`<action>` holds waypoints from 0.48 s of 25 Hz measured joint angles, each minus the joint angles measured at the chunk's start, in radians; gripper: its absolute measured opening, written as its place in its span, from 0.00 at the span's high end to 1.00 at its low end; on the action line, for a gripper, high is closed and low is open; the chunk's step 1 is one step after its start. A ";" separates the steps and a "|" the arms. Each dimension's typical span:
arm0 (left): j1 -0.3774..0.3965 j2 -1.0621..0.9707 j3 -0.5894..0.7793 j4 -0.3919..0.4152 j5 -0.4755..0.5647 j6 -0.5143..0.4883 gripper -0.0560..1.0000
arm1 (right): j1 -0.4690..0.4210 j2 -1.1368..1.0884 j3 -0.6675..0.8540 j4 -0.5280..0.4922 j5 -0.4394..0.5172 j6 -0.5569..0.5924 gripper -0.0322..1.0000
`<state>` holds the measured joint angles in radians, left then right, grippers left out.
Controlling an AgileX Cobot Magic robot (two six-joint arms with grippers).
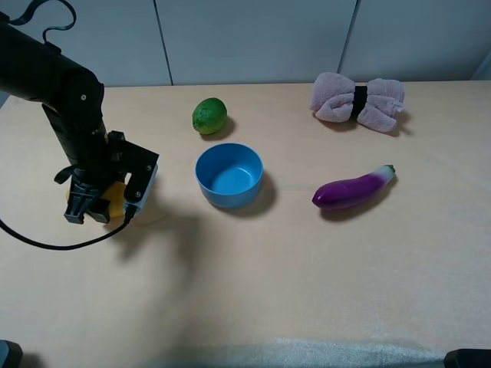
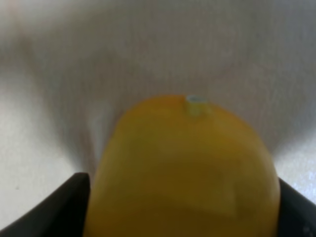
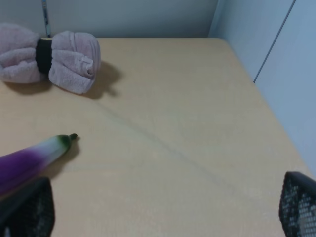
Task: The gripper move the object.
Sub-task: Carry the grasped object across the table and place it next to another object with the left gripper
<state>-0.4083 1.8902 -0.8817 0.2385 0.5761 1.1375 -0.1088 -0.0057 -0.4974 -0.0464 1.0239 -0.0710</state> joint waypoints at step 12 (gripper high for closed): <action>0.000 0.000 -0.101 0.003 0.025 -0.371 0.26 | 0.000 0.000 0.000 0.000 0.000 0.000 0.30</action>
<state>-0.4083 1.8902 -0.9823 0.2420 0.6008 0.7662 -0.1088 -0.0057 -0.4974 -0.0464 1.0239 -0.0710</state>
